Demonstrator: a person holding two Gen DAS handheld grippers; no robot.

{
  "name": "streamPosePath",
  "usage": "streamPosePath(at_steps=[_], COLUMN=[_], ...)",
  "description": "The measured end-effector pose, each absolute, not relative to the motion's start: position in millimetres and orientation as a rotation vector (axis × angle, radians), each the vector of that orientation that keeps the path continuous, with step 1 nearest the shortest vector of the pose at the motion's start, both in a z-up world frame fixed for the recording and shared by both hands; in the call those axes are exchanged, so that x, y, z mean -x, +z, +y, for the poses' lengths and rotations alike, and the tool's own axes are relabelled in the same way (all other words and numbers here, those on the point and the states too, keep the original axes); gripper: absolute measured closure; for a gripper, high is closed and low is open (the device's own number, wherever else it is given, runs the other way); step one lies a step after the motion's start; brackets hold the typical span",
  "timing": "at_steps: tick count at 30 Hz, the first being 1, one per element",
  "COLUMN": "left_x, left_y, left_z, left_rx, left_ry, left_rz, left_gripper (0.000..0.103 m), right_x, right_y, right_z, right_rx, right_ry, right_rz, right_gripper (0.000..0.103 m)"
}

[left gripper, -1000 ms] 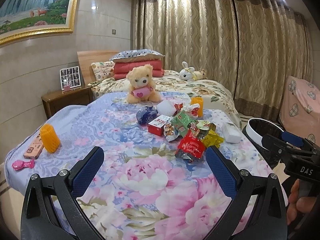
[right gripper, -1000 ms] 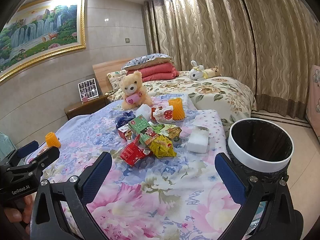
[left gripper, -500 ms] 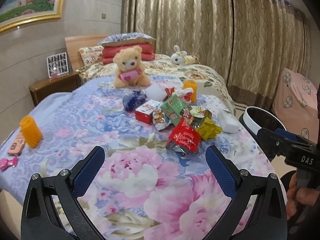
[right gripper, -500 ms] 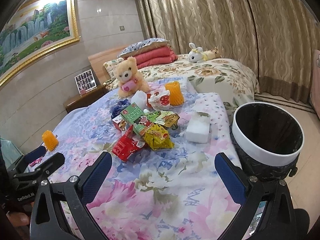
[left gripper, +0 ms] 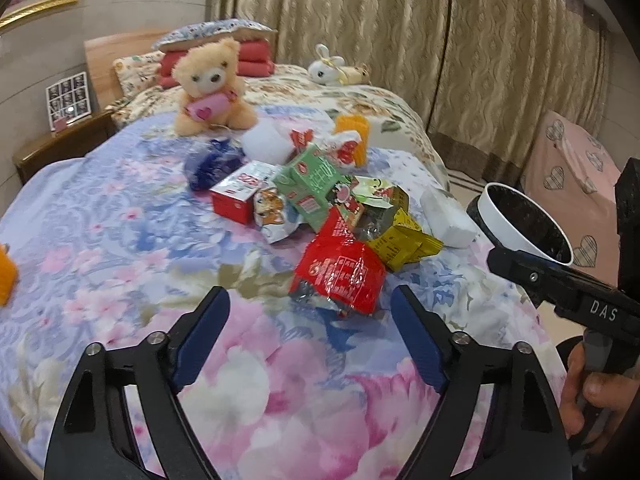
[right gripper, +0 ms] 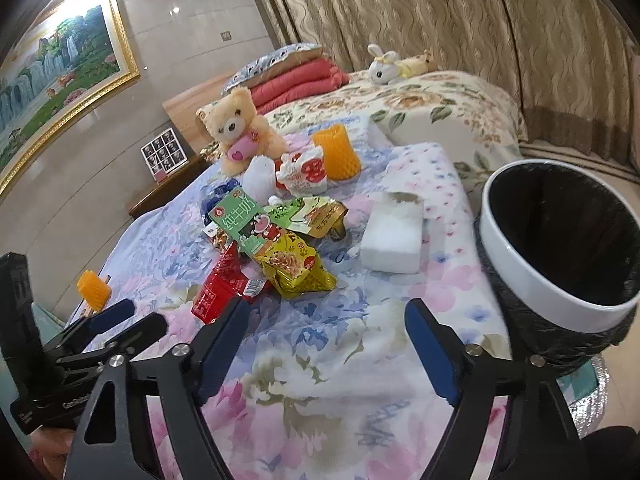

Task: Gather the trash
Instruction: 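Grasp the red chip bag with the left tool while the right tool grasps the yellow snack bag, then carry both bags over the trash bin and open both tools to drop them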

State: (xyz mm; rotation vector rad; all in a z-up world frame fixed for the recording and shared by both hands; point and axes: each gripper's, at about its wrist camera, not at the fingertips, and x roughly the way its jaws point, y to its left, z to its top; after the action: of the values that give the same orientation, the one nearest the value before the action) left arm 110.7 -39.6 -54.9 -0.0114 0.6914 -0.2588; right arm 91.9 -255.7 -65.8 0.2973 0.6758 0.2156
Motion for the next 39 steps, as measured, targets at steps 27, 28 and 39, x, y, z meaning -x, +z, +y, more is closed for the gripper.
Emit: streamPosePath(at_steps=[27, 28, 39], left_x=[-141, -139, -119], left_y=[-83, -82, -63], left_z=[-32, -32, -39], left_rx=[0.105, 0.102, 0.074], left_ry=[-0.388, -0.387, -0.405], left_rz=[0.819, 0.819, 0.776], left_gripper=[0.102, 0.102, 0.102], right_x=[-174, -176, -141], right_y=[-98, -99, -86], right_z=[-223, -221, -233], right_rx=[-0.265, -0.262, -0.275], right_ry=[0.272, 0.276, 0.298], right_rz=[0.792, 0.799, 0.773], right_gripper=[0.045, 0.057, 0.086])
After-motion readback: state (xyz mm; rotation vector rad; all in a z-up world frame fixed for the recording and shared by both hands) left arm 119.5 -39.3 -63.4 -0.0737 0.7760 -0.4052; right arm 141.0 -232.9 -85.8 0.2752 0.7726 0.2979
